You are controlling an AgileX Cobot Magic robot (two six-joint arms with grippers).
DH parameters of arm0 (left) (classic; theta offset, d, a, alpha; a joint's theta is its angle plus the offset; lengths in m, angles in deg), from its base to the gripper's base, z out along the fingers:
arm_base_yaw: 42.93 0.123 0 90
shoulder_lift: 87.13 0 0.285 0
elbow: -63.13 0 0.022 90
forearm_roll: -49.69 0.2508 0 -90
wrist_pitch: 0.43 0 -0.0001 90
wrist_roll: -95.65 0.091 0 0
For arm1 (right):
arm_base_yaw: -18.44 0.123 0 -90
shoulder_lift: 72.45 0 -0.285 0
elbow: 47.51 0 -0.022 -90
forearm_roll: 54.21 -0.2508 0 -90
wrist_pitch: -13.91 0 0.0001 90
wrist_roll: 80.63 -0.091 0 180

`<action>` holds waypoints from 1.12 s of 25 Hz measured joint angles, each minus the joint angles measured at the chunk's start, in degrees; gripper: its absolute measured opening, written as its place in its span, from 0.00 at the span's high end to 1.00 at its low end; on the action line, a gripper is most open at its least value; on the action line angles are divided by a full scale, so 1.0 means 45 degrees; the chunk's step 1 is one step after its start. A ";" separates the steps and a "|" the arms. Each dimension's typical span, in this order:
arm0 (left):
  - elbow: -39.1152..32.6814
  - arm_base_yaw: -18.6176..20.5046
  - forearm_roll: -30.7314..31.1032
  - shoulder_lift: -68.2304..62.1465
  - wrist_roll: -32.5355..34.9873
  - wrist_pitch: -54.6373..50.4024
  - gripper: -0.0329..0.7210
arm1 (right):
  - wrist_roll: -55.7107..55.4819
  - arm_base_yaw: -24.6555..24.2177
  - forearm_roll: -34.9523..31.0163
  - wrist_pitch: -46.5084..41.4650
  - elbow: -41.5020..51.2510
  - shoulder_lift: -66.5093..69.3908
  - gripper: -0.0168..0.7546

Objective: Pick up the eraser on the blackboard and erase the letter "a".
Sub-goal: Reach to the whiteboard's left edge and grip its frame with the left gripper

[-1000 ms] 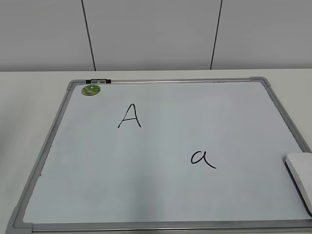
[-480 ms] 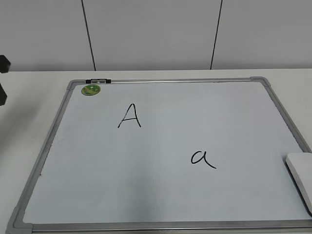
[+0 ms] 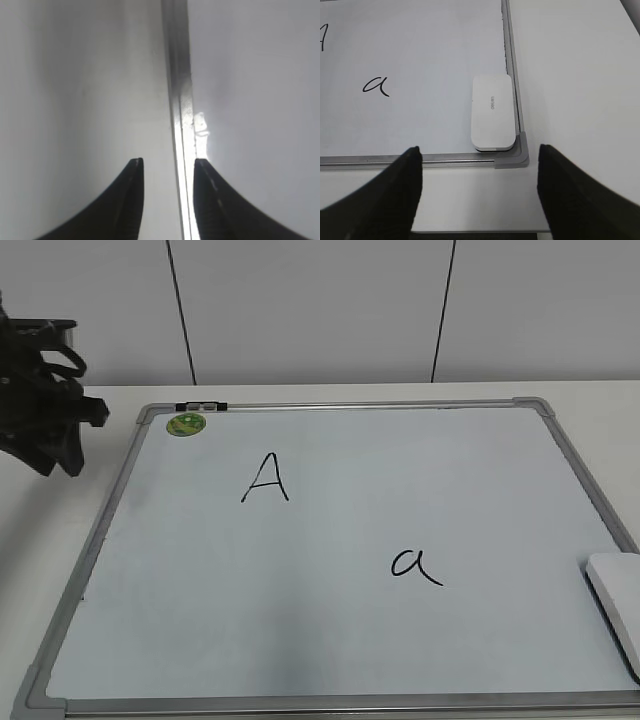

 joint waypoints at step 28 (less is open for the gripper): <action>0.1297 -0.0518 -0.0013 -0.3363 -0.0029 0.0022 0.63 | 0.0000 0.0000 0.0000 0.0000 0.0000 0.0000 0.29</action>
